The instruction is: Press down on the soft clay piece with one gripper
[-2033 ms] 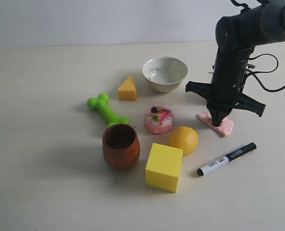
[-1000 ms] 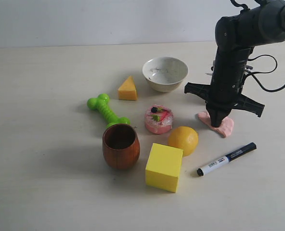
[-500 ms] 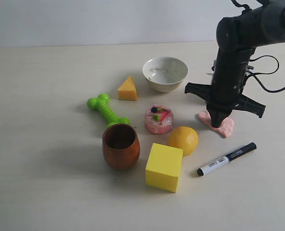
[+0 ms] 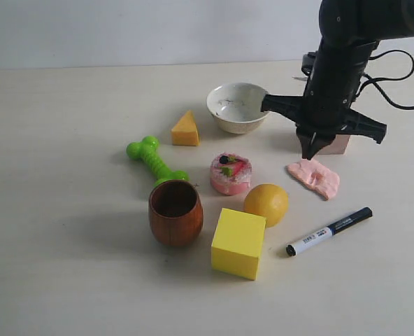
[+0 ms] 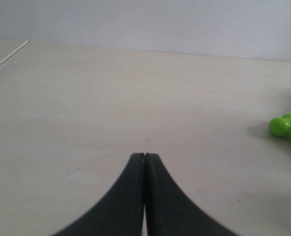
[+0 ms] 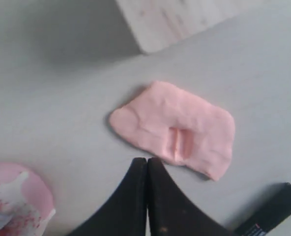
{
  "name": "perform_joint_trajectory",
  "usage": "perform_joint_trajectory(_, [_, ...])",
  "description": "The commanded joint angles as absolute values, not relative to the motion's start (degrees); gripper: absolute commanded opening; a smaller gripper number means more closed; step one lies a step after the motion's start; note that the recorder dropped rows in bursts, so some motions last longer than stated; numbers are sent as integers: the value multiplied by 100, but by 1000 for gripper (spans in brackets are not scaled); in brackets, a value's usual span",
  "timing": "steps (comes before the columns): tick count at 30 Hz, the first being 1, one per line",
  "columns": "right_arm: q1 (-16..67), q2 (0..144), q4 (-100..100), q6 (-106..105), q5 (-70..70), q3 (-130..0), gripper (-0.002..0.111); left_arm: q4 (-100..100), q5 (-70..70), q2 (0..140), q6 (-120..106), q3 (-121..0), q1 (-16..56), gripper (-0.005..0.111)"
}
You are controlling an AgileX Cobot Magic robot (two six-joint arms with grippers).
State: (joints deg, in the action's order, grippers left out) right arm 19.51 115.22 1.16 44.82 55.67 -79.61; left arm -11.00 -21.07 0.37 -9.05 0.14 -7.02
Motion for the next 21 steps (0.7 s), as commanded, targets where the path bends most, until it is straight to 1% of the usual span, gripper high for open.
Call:
perform_joint_trajectory(1, [2257,11257,316,4127,5125,-7920,0,-1140,-2064,0,-887,0,-672,0])
perform_joint_trajectory(4, [2398,11008,316,3866,4823,-7920,0,-1140,-2064,0,-887,0,-672,0])
perform_joint_trajectory(11, [2400,10514,79,3894,4683,-7920,0,-1140,-2064,0,-887,0,-672,0])
perform_joint_trajectory(21, [2400,10395,156,3881,4325,-7920,0,-1140,-2064,0,-887,0,-672,0])
